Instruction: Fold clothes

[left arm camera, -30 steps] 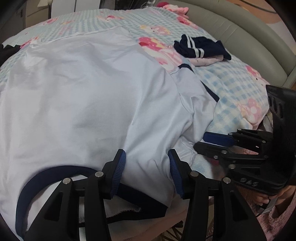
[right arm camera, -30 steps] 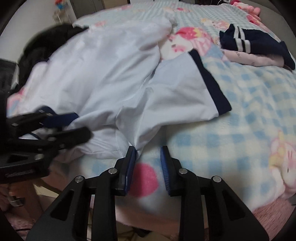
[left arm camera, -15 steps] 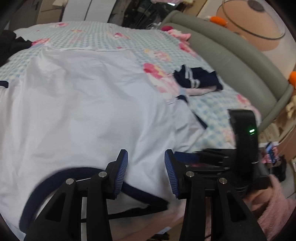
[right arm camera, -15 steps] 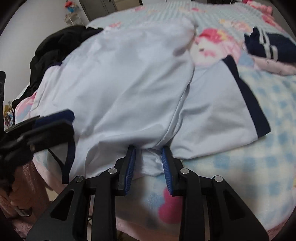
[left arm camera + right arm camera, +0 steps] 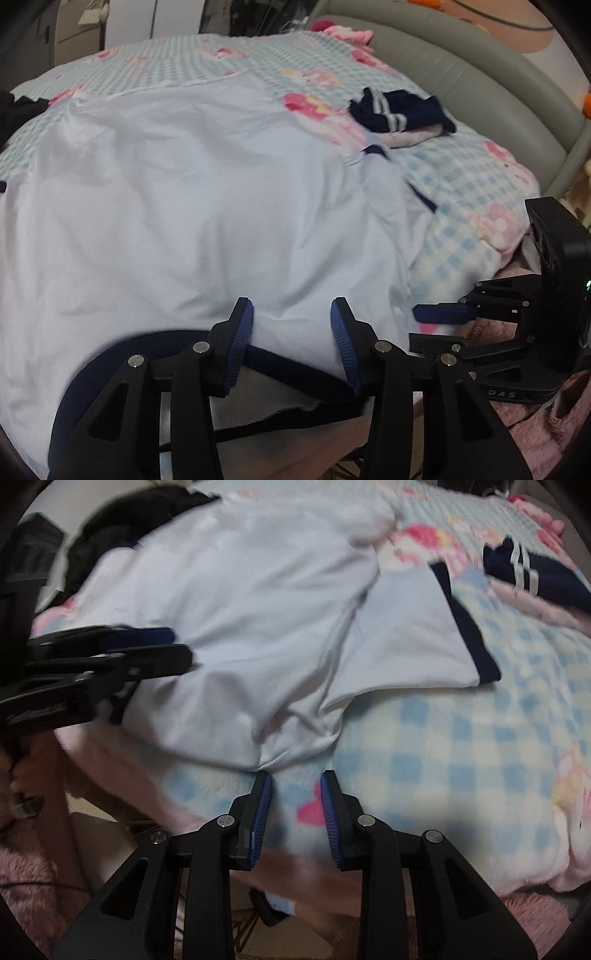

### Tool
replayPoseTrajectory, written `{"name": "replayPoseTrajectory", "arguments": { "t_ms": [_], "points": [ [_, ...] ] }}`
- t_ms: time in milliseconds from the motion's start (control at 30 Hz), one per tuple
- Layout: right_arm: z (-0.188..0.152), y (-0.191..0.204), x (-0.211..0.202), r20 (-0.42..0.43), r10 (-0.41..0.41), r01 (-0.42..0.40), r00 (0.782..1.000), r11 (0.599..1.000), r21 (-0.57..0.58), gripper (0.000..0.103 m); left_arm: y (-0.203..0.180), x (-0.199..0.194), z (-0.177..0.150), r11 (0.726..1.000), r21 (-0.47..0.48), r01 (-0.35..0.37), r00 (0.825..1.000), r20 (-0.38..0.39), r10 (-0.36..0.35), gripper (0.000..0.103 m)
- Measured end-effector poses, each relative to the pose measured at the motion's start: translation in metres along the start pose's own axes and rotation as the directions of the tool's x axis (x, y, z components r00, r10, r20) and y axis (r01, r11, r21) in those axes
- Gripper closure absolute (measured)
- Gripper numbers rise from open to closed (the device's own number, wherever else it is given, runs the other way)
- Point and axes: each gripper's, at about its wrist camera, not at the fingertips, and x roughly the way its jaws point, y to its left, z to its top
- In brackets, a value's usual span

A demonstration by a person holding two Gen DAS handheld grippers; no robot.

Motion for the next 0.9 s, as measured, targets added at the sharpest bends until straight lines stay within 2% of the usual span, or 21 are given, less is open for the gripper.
{"name": "replayPoseTrajectory", "arguments": {
  "t_ms": [100,167,200,300,400,500,567,733,800,833,867,900],
  "points": [
    [0.003,-0.011,-0.036,0.163,0.092,-0.107,0.982,0.991,0.084,0.075,-0.006,0.004,0.0,1.0,0.019,-0.006,1.0,-0.008,0.006,0.057],
    [0.01,-0.014,-0.052,0.256,0.082,-0.117,0.963,0.985,0.127,0.074,-0.01,0.009,-0.001,0.999,0.029,-0.015,1.0,-0.021,0.015,0.057],
    [0.015,-0.013,-0.051,0.269,0.067,-0.103,0.961,0.987,0.123,0.073,-0.012,0.012,-0.001,0.999,0.035,-0.019,0.999,-0.028,0.02,0.057],
    [0.032,0.002,-0.022,0.178,0.019,-0.031,0.984,0.997,0.066,0.073,-0.008,0.018,-0.001,0.999,0.013,-0.029,0.998,-0.047,0.029,0.056],
    [0.026,-0.003,0.011,0.054,-0.045,0.043,0.998,0.998,0.036,0.074,0.0,0.02,-0.005,0.998,0.006,-0.056,0.996,-0.072,0.057,0.056],
    [0.024,-0.003,0.007,0.04,-0.057,0.055,0.998,0.998,0.033,0.074,0.005,0.02,-0.007,0.999,-0.02,-0.034,0.997,-0.074,0.032,0.057],
    [0.019,-0.002,0.007,0.022,-0.094,0.094,0.995,0.995,0.021,0.074,0.008,0.02,-0.008,0.999,-0.036,-0.019,0.997,-0.074,0.017,0.057],
    [0.008,0.003,-0.003,0.008,-0.172,0.172,0.985,0.985,0.003,0.075,0.005,0.018,-0.008,1.0,-0.019,-0.013,0.996,-0.084,0.012,0.056],
    [0.003,0.006,-0.012,0.024,-0.189,0.189,0.982,0.982,0.007,0.074,0.003,0.012,-0.009,1.0,-0.005,0.017,0.996,-0.084,-0.017,0.056],
    [0.001,0.006,-0.022,0.052,-0.16,0.159,0.986,0.987,0.02,0.074,0.0,0.007,-0.009,0.999,0.007,0.047,0.996,-0.078,-0.047,0.056],
    [-0.001,0.004,-0.036,0.106,-0.084,0.079,0.991,0.996,0.048,0.074,-0.003,0.001,-0.009,0.997,0.017,0.08,0.995,-0.065,-0.079,0.056],
    [-0.002,0.001,-0.05,0.162,-0.011,-0.001,0.987,0.997,0.073,0.074,-0.007,-0.003,-0.008,0.995,0.024,0.095,0.994,-0.047,-0.094,0.056]
  ]
}}
